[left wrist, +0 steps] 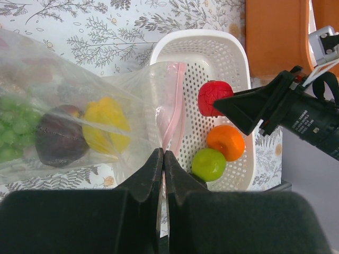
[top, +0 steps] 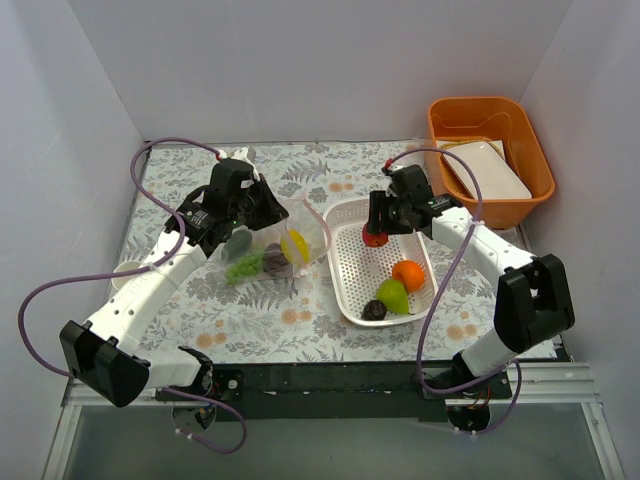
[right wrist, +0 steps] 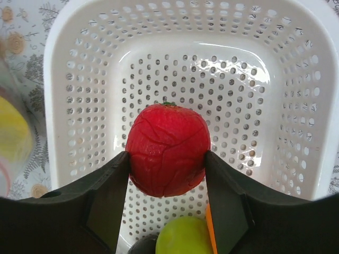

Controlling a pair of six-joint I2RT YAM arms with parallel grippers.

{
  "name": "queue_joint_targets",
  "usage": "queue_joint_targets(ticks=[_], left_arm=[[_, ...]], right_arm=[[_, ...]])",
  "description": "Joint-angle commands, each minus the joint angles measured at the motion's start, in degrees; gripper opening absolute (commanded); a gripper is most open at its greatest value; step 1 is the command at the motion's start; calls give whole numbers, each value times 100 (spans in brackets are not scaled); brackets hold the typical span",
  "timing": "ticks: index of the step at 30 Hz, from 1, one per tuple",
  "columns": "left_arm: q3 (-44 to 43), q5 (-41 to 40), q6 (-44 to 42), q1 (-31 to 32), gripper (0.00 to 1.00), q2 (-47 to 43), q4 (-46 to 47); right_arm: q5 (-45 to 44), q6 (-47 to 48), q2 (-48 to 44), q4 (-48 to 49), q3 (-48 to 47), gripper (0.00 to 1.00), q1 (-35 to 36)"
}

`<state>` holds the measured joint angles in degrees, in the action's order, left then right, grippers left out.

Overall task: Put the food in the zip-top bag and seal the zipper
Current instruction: Pick up the fake fruit from the bin, then place the fake fruit in the zipper food storage bag.

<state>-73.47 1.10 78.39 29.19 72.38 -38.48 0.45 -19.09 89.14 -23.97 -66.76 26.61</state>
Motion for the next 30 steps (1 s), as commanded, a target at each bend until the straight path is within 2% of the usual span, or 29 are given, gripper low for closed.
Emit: queue_joint_targets(ticks=[1, 12, 20, 30], left_arm=[[61, 83, -17, -10, 0, -40, 69], [87, 127, -8, -10, 0, -22, 104], [105, 214, 19, -10, 0, -5, 130], [96, 382, 10, -10, 0, -5, 148]], right_arm=[[175, -191, -547, 41, 32, 31, 107], [324, -499, -1039, 41, -126, 31, 669], [544, -754, -1338, 542, -232, 31, 1319], [711, -772, -610, 841, -750, 31, 1707]])
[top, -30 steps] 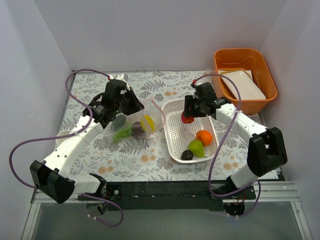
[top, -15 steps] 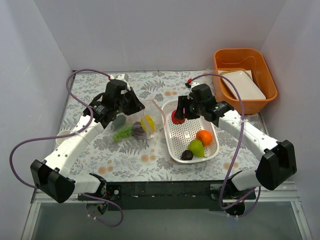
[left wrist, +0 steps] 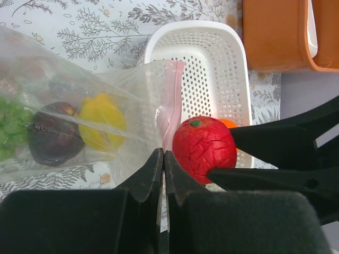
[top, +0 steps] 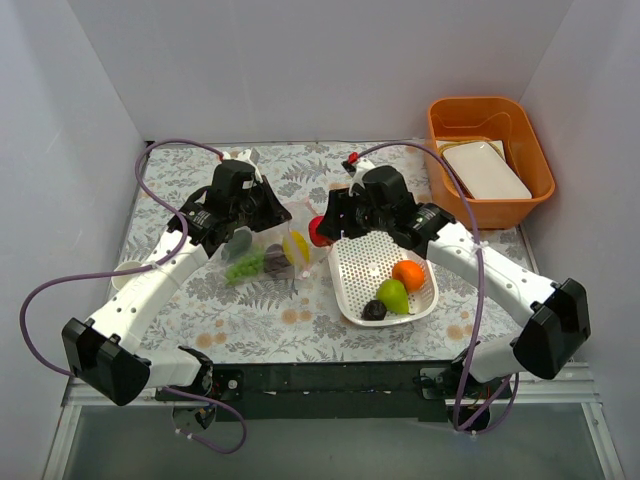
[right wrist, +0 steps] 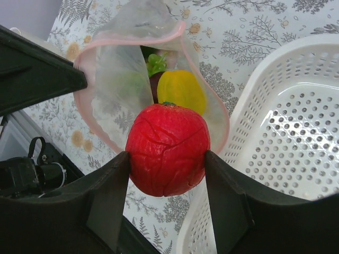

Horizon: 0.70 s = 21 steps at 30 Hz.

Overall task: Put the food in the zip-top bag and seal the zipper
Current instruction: Place the fake fruit in the zipper food storage bag.

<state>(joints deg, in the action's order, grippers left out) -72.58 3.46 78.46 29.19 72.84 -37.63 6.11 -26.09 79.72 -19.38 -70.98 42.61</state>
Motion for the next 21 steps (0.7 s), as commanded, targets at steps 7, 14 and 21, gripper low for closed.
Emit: queue_joint_targets(ticks=[7, 14, 21], left_arm=[[-178, 146, -41, -1, 0, -59, -60], [-424, -214, -23, -10, 0, -235, -192], [-617, -759, -23, -10, 0, -376, -201]], right_arm=[[425, -107, 1115, 707, -811, 32, 221], [1339, -212, 1494, 1697, -857, 58, 239], [1235, -81, 1125, 1850, -566, 96, 195]])
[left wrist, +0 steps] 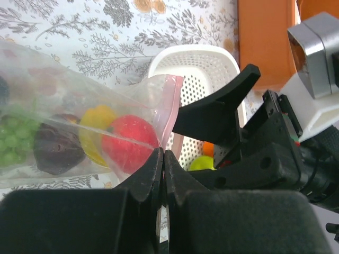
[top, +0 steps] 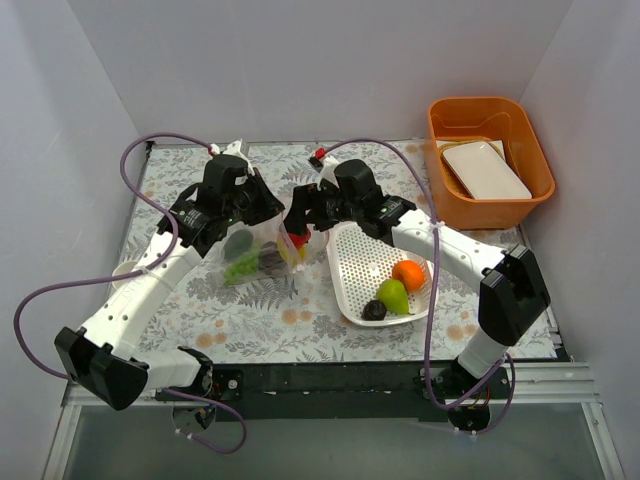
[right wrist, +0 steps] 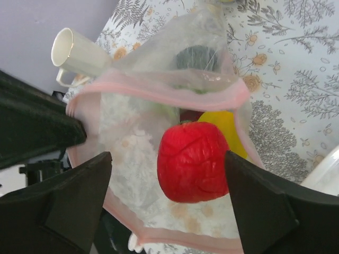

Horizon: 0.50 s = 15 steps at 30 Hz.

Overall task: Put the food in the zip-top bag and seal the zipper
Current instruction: Place the fake fruit in the zipper food storage bag.

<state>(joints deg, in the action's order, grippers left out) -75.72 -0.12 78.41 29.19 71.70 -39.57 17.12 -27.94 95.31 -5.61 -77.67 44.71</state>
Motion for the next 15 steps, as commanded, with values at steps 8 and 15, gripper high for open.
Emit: queue_joint_targets(ticks=[8, 15], left_arm=[[-443, -980, 139, -19, 0, -490, 2], [-812, -2097, 25, -27, 0, -640, -366]], right_arm=[[-314, 245, -1065, 132, 402, 98, -322], [-1326, 597, -1612, -722, 481, 98, -436]])
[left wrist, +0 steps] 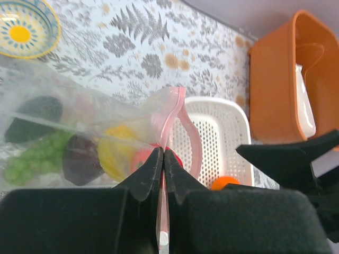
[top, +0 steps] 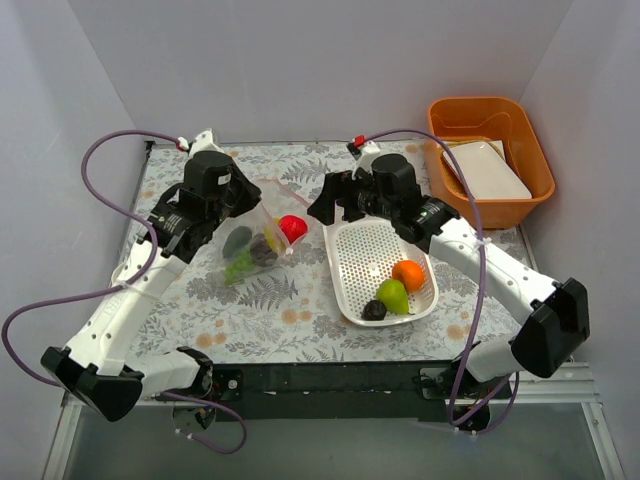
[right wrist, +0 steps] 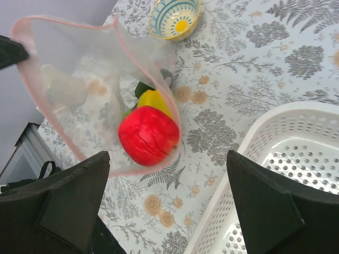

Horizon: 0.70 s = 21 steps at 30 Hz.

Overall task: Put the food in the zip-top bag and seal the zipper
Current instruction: Place the fake fruit in the zipper food storage bag, then adjust the zipper food storage bag at the center of the board.

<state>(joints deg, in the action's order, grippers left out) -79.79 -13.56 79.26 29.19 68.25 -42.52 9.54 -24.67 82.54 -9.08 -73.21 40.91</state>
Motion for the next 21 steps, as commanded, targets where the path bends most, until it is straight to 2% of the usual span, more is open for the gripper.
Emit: queue_joint_targets(ticks=[1, 6, 9, 13, 15, 16, 18, 19, 21], left_arm=[[-397, -736, -34, -36, 0, -286, -63], [-134, -253, 115, -36, 0, -242, 77], [-55, -24, 142, -27, 0, -233, 147], [-10, 134, 177, -27, 0, -216, 201], [-2, 152, 168, -36, 0, -224, 218], [7, 161, 168, -36, 0, -233, 227], [-2, 161, 151, -36, 0, -242, 236], [-19, 161, 133, -27, 0, -242, 227], [-45, 126, 98, -36, 0, -242, 183]], right_arm=[[-550, 295, -335, -392, 52, 98, -65], [-147, 59, -125, -173, 105, 92, -83], [91, -38, 112, 29, 53, 84, -83], [276, -161, 525, -58, -158, 65, -74], [329, -135, 640, -164, -272, 61, -65], [294, -152, 727, -242, -299, 49, -74], [241, -118, 789, -348, -378, 35, -74], [259, -83, 816, -392, -396, 21, -74], [355, -65, 807, -401, -483, 9, -65]])
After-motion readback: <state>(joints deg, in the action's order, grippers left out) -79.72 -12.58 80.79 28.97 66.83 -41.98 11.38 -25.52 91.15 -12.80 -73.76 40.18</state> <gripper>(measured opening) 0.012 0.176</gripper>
